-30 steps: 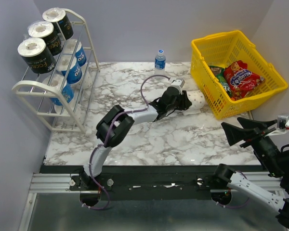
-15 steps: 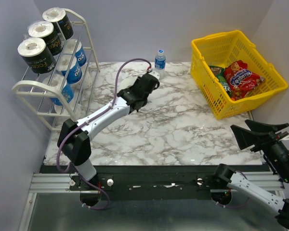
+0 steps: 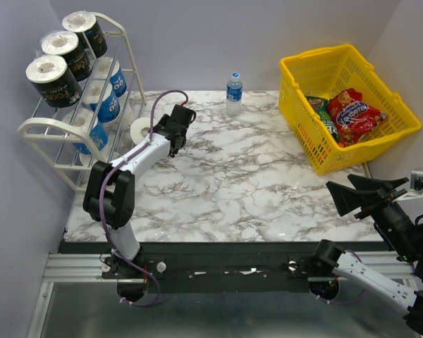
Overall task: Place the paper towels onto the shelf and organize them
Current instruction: Place the paper towel on the shelf.
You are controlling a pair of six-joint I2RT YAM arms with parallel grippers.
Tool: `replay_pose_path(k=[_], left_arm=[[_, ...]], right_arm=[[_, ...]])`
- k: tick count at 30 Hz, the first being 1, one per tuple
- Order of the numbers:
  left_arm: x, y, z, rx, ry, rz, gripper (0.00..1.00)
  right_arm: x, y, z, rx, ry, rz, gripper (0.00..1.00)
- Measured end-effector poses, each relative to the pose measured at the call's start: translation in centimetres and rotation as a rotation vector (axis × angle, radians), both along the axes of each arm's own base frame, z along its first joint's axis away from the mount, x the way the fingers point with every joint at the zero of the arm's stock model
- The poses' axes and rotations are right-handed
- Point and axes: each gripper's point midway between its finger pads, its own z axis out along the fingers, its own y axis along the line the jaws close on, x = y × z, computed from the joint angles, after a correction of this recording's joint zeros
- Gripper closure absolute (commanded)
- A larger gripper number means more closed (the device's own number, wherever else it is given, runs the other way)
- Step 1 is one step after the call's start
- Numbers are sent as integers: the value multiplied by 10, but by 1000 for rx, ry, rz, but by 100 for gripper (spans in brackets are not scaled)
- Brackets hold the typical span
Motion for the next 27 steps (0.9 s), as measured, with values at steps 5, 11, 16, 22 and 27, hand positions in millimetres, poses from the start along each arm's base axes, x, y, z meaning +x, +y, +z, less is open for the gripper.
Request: replay_pose_path(k=[5,11,16,22,27], left_arm=[[10,19,-18,40,45,23,70],[15,44,-27,81,78,60,70],[19,56,-22,112,66,77,70],[29,70,-15,126,50,102,70],[34,80,-15,134,55,127,70]], right_arm=[[0,0,9,22,-28,1,4],[1,1,14,26,-48,0,4],[2,2,15,20,-57,-2,3],[5,5,10,12,-51,-2,3],[5,5,11,12,-54,-2,3]])
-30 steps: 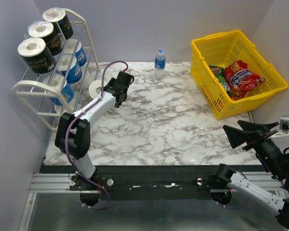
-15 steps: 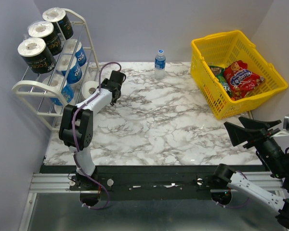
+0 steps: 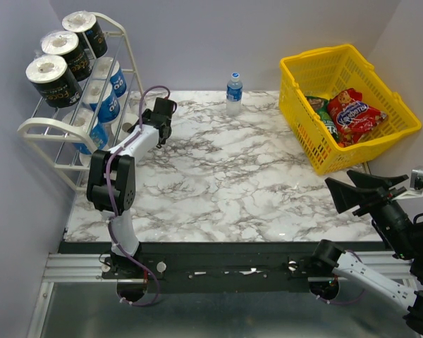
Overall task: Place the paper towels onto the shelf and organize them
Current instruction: Place the paper towel on the shelf.
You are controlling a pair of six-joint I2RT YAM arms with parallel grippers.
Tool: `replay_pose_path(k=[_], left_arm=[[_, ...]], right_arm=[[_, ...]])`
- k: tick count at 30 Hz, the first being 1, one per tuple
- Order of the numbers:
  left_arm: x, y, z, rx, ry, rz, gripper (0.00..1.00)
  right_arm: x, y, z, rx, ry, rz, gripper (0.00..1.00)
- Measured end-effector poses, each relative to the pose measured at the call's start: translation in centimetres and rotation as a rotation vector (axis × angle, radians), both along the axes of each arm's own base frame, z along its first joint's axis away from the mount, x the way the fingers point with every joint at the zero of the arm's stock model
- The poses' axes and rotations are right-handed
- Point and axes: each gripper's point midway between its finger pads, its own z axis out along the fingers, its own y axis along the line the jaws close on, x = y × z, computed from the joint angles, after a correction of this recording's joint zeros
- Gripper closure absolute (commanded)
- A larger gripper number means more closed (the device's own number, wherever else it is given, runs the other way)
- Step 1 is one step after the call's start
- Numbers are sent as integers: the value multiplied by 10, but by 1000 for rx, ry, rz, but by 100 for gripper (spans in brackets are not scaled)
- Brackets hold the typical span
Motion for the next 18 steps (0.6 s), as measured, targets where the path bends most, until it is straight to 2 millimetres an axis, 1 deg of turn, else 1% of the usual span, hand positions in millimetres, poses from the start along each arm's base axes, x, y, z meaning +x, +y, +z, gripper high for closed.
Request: replay_pose_path(k=[10,12,15,18], left_arm=[[-5,23,2,69,21,60,69],[-6,24,2,70,21,61,69],[-7,24,1,70,27,65,66],[-9,24,0,70,33,68,66]], right_arm=[[1,0,1,3,-6,-1,3],[2,2,0,-1,-4,-1,3],[2,2,-1,-6,-4,-2,3],[3,2,-2,-11,-8,-3,3]])
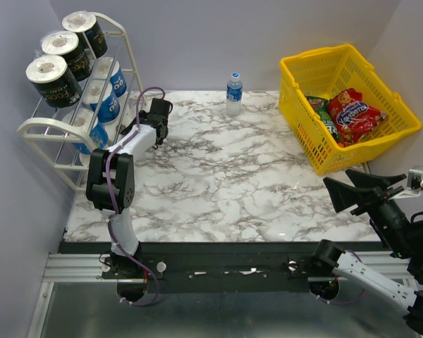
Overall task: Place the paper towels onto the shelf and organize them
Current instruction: Place the paper towel on the shelf.
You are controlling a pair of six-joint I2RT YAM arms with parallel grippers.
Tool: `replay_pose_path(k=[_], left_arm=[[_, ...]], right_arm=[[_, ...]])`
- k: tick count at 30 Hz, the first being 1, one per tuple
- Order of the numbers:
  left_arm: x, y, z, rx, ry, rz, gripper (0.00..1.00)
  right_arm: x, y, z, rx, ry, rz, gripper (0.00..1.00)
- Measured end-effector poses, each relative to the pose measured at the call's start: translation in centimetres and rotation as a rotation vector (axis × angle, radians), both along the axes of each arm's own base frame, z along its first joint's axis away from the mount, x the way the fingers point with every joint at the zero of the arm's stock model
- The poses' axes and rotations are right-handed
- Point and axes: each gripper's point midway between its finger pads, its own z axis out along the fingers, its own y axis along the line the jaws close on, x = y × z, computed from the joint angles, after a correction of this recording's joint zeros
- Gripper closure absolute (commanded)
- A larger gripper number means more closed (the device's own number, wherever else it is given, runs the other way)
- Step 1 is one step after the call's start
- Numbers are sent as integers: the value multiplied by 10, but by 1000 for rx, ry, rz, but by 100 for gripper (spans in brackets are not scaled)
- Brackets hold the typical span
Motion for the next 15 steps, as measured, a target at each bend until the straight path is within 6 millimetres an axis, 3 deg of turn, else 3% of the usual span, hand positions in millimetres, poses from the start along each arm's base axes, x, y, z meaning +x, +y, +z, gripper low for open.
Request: replay_pose_path(k=[4,7,15], left_arm=[[-2,4,-2,14,8,12,65],[-3,7,-8,32,26,25,55],[0,13,-12,94,31,49,44]], right_arm=[[0,0,1,-3,-8,-2,3],[1,-1,2,-6,-14,-9,3],[2,-4,2,-12,-16,-22,3]])
